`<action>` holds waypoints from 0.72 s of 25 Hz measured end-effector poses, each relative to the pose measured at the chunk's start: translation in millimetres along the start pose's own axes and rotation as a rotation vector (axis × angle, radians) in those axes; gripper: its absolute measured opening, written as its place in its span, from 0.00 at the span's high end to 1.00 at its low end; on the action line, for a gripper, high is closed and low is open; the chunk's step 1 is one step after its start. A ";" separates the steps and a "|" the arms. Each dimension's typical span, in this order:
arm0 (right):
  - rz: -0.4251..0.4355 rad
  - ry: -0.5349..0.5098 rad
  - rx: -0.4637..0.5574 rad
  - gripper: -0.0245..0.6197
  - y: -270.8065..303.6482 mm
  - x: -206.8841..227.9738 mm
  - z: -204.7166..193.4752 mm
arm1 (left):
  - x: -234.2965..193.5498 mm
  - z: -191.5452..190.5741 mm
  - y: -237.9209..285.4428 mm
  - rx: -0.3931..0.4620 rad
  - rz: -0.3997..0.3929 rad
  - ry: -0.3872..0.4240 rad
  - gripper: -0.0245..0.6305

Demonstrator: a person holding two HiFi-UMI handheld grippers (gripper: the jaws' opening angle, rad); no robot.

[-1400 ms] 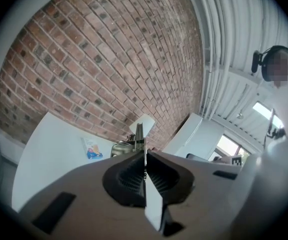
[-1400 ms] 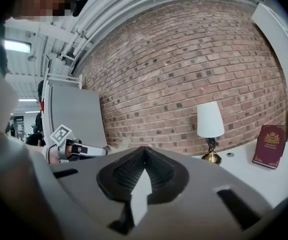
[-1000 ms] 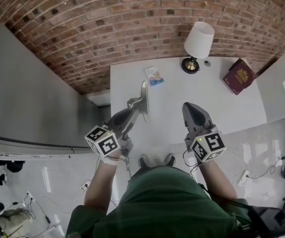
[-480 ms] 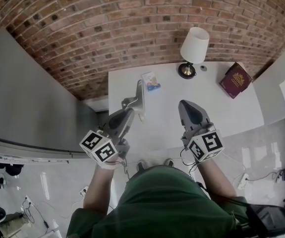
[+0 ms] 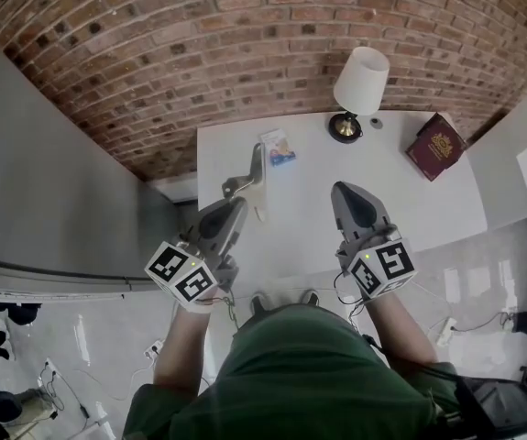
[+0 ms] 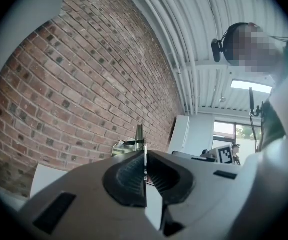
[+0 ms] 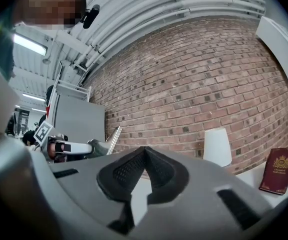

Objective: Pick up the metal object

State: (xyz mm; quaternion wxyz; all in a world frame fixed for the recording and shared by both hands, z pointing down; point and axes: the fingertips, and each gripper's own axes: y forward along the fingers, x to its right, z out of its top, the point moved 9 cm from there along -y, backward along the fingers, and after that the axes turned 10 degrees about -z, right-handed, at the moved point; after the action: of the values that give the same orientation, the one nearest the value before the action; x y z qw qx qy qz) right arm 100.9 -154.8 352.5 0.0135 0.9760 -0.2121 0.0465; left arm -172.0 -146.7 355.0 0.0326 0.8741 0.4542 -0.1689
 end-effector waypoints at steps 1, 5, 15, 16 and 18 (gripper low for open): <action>0.000 0.001 -0.001 0.96 0.6 0.6 -1.0 | -0.9 -0.2 0.1 0.000 0.001 0.001 0.95; -0.001 0.000 -0.010 0.96 3.3 2.1 -2.6 | -3.3 -0.4 0.1 0.001 0.003 0.004 0.95; -0.004 -0.005 -0.020 0.96 9.4 2.7 -3.3 | -13.0 -1.3 -3.7 -0.008 0.019 0.000 0.95; -0.005 -0.004 -0.021 0.96 9.5 2.9 -4.1 | -13.6 -1.5 -4.0 -0.009 0.020 0.000 0.95; -0.007 -0.001 -0.021 0.96 9.6 3.5 -6.6 | -14.8 -2.0 -4.6 -0.012 0.022 -0.001 0.95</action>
State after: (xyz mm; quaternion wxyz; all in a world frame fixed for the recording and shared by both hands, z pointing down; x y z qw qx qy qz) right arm 99.4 -164.7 359.4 0.0238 0.9766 -0.2093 0.0435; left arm -183.0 -155.2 362.1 0.0396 0.8788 0.4456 -0.1662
